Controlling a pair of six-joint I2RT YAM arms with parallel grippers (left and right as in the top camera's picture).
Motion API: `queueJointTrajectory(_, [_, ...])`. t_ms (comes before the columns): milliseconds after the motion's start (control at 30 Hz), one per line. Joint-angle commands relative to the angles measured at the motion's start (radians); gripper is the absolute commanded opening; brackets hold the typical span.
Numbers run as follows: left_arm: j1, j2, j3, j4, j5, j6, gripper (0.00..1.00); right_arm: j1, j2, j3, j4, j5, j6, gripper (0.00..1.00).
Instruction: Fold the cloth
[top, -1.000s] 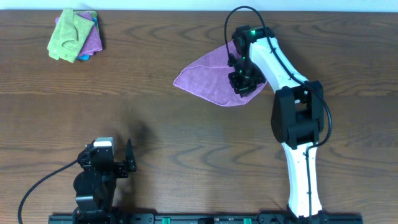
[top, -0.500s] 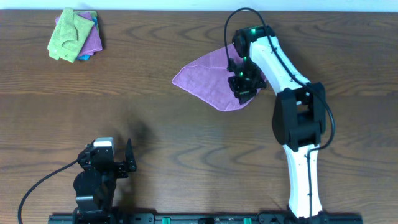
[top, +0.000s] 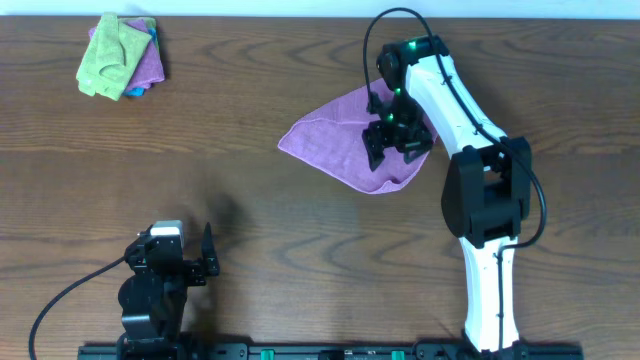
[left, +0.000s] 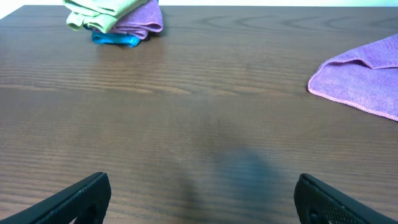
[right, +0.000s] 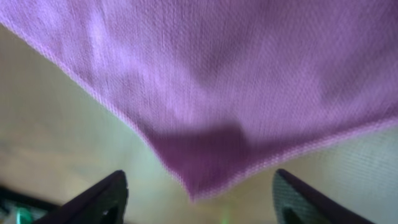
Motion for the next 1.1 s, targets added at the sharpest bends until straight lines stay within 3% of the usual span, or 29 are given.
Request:
queueJointTrajectory(0, [-0.004, -0.006, -0.018, -0.003, -0.007, -0.011, 0.95, 0.003, -0.021, -0.005, 0.070, 0.000, 0.001, 0.63])
queueJointTrajectory(167, [-0.004, -0.006, -0.018, -0.003, -0.007, -0.011, 0.96, 0.003, -0.021, -0.005, 0.198, 0.005, -0.024, 0.59])
queueJointTrajectory(600, [-0.004, -0.006, -0.018, -0.003, -0.007, -0.011, 0.95, 0.001, -0.021, -0.005, 0.360, -0.003, -0.012, 0.66])
queueJointTrajectory(1067, [-0.004, -0.006, -0.018, -0.003, -0.007, -0.011, 0.96, -0.131, 0.027, -0.005, 0.618, -0.308, 0.140, 0.64])
